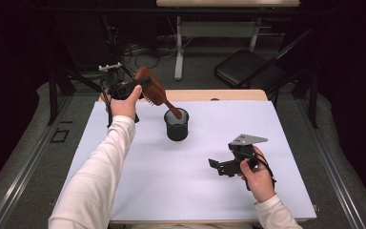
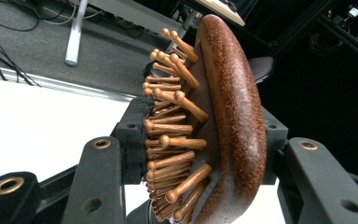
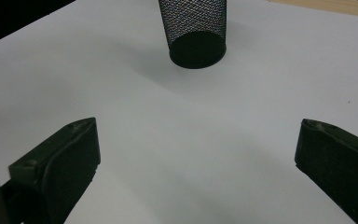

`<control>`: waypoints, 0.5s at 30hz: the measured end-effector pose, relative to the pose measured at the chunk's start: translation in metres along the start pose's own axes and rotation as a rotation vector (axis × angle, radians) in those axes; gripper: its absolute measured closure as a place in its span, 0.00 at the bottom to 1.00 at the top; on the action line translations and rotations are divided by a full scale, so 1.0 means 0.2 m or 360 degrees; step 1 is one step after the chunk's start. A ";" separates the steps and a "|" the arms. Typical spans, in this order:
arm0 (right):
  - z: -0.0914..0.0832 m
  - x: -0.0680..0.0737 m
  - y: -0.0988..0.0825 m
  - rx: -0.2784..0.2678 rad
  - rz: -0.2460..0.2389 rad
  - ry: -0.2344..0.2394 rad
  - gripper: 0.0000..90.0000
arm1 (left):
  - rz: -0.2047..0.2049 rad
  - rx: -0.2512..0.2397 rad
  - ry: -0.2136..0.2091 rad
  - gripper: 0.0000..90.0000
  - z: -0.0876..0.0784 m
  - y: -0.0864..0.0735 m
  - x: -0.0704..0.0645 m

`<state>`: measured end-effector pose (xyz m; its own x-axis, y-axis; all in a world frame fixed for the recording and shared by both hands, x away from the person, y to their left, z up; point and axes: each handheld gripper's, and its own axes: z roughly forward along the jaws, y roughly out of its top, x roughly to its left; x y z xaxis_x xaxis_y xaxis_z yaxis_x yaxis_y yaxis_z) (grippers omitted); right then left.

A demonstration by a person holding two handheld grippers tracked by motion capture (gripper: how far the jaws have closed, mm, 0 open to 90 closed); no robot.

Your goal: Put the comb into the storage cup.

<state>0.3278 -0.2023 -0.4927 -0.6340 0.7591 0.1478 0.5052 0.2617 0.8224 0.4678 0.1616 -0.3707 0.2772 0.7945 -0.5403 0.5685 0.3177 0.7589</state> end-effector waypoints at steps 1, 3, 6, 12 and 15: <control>0.00 0.00 0.00 0.0006 -0.0001 0.0004 0.00 | 0.0004 0.0001 0.0003 0.56 0.00 0.00 0.00; 0.00 0.00 0.00 0.0004 0.0000 0.0004 0.00 | 0.0008 0.0008 0.0006 0.56 0.01 -0.01 -0.01; 0.00 0.00 0.00 0.0003 0.0001 0.0004 0.00 | 0.0019 0.0017 0.0006 0.56 0.02 -0.01 -0.01; 0.00 0.00 0.00 0.0005 -0.0004 0.0002 0.00 | 0.0015 0.0037 0.0009 0.56 0.04 -0.04 -0.01; 0.01 0.00 0.00 0.0014 -0.0007 0.0001 0.00 | 0.0024 0.0048 0.0014 0.56 0.05 -0.04 -0.01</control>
<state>0.3279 -0.2010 -0.4932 -0.6365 0.7576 0.1445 0.5076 0.2705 0.8180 0.4696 0.1526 -0.3796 0.2794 0.8036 -0.5255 0.5874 0.2899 0.7556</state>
